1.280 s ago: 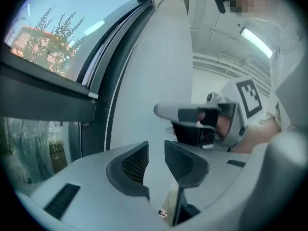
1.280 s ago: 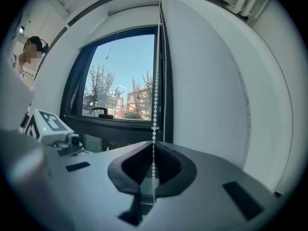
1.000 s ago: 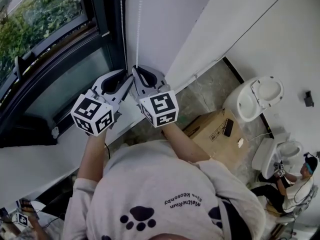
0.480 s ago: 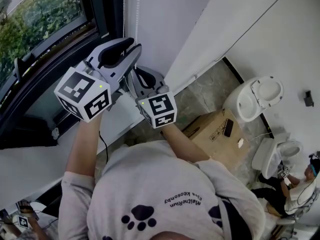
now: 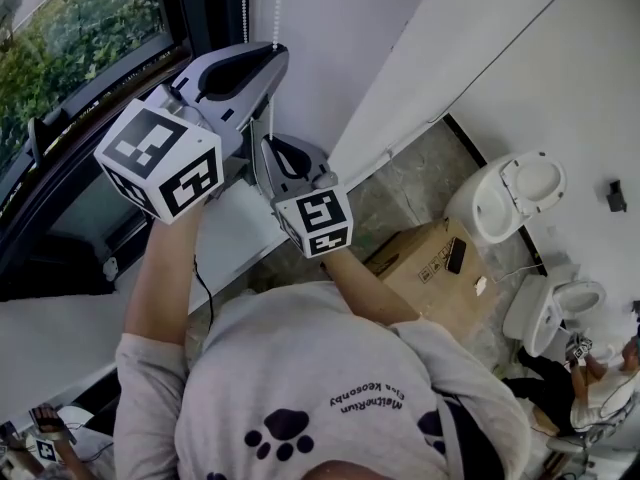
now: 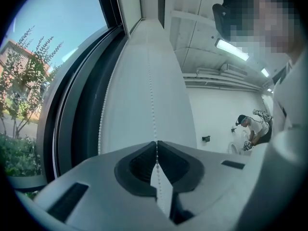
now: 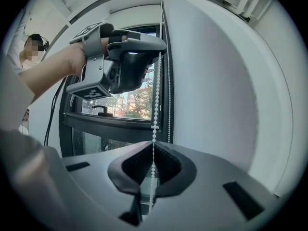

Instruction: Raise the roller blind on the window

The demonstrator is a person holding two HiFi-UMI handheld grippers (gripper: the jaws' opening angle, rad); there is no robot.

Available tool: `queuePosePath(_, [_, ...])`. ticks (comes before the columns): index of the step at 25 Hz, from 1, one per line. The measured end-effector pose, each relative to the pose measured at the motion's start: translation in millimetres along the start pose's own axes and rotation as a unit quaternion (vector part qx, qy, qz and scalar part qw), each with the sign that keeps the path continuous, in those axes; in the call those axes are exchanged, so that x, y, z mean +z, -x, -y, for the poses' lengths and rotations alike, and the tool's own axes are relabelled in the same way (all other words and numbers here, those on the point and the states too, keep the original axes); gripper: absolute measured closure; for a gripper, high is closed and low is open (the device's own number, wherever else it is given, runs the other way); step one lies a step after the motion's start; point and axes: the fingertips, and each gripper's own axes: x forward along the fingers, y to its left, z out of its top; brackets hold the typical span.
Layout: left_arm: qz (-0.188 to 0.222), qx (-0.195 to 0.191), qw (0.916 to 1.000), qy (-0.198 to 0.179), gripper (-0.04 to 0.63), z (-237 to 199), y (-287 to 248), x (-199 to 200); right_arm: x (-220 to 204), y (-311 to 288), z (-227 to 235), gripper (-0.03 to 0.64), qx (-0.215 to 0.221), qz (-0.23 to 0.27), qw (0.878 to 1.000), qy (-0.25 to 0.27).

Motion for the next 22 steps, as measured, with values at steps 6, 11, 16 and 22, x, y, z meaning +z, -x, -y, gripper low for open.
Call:
queuePosePath(6, [0.003, -0.002, 0.9999, 0.015, 0.586, -1.2, 3.0, -8.7, -9.0, -1.5, -2.3, 0.604, 0.002, -0.012, 1.0, -0.006])
queuePosePath(11, [-0.004, 0.003, 0.9992, 0.039, 0.586, 0.5, 8.5, -37.8, -38.5, 1.1, -8.6, 0.604, 0.006, -0.044, 0.999, -0.021])
queuePosePath(16, [-0.02, 0.011, 0.999, 0.038, 0.586, 4.7, 11.0, -64.5, -64.2, 0.0, -10.4, 0.604, 0.0, -0.058, 0.998, -0.015])
queuePosePath(22, [-0.033, 0.021, 0.9976, 0.057, 0.586, 2.3, 19.0, -99.7, -101.7, -2.1, -14.0, 0.604, -0.001, -0.086, 0.996, -0.003])
